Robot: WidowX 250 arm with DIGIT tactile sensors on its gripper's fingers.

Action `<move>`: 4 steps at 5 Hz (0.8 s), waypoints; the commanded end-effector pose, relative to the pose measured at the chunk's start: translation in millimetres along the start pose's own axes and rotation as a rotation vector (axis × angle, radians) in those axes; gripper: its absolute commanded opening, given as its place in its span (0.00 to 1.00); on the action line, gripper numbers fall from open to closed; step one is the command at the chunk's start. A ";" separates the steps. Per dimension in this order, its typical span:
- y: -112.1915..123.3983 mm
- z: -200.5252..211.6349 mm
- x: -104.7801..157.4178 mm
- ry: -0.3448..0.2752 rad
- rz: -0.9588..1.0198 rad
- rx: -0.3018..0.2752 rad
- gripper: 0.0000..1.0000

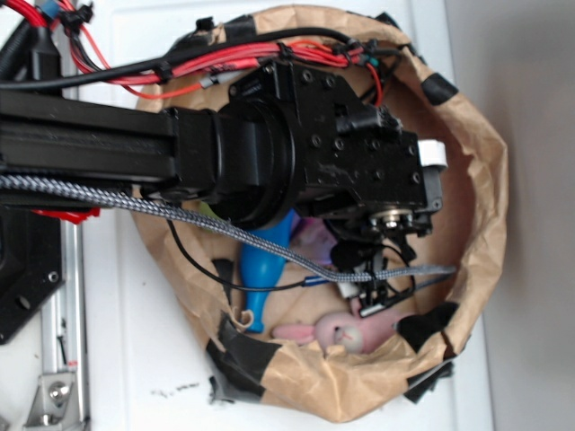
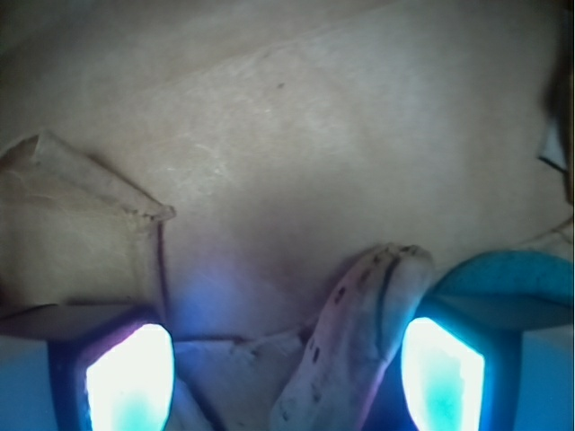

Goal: Grab the wood chip.

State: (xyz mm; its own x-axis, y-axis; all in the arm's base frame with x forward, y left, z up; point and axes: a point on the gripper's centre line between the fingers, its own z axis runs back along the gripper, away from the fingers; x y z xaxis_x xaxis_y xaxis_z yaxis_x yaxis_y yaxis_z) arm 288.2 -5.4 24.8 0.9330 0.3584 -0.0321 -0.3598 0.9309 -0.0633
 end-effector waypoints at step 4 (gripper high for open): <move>33.8 3.1 -23.5 0.038 -0.044 0.089 0.00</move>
State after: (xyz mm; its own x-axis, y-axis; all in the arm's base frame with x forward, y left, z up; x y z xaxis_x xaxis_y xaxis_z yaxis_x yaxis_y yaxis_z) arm 262.2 8.2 24.2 0.9546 0.2904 -0.0656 -0.2896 0.9569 0.0216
